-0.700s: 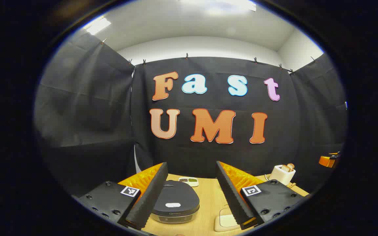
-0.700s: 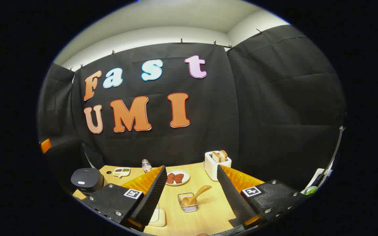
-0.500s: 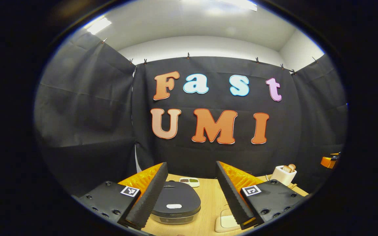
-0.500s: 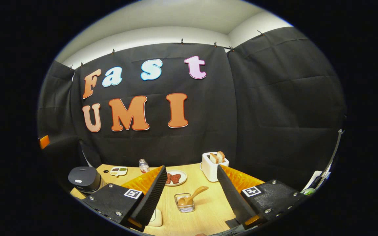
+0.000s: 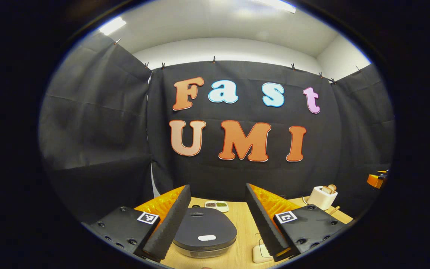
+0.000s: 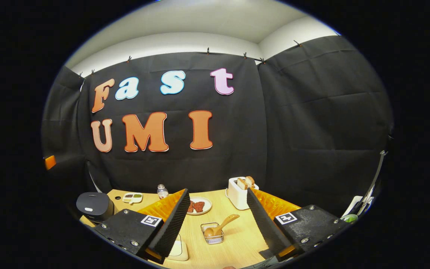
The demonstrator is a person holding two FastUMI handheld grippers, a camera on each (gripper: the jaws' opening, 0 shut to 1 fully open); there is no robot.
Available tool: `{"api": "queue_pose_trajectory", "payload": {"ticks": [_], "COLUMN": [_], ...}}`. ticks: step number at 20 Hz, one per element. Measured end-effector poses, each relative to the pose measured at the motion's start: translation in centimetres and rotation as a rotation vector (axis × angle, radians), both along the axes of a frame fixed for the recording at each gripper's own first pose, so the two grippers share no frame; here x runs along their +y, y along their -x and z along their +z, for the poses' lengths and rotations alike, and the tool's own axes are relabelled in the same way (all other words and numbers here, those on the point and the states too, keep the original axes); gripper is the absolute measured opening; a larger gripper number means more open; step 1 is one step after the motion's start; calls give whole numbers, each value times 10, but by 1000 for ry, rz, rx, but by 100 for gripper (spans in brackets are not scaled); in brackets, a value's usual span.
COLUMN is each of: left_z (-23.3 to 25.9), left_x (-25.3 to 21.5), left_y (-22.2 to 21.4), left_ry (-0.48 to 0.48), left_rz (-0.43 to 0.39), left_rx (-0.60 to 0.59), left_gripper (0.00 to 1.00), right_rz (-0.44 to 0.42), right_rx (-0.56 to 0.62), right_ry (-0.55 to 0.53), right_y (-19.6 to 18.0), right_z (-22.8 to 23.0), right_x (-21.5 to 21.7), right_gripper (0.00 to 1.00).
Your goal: Close the left gripper, press the button to open the rice cooker; take a wooden spoon from the chopstick holder with the right hand, scoop a spoonful of rice and pour it into the rice cooker, then put the wooden spoon back into the chopstick holder.
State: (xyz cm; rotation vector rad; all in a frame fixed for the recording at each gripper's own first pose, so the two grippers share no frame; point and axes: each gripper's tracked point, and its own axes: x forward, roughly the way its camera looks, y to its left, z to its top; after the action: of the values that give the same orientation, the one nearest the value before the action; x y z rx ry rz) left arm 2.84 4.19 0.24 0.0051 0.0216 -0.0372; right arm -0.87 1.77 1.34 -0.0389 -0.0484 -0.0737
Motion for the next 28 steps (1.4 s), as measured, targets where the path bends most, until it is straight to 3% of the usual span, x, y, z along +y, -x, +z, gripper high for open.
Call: {"api": "queue_pose_trajectory", "payload": {"ticks": [3,10,17,23,28], "left_z": [-3,-3,-9,-41,-92], "left_x": [3,3,5,-11,-14], "left_y": [2,6,4,-5,-29], "left_ry": [-3,-5,-19,-34,-10], "left_rz": [-6,-23,7,-67,-99], "left_rx": [8,7,28,130,249], "left_gripper": [94,94,7,0,4], "right_rz": [6,41,48,39,37], "right_rx": [13,21,31,35,47], "right_ry": [9,15,2,7,13], "right_y": [4,6,3,-2,-9], "right_z": [-4,-3,-5,-7,-11], "right_x": [8,20,17,16,17], "right_gripper": [95,95,95,95,95]}}
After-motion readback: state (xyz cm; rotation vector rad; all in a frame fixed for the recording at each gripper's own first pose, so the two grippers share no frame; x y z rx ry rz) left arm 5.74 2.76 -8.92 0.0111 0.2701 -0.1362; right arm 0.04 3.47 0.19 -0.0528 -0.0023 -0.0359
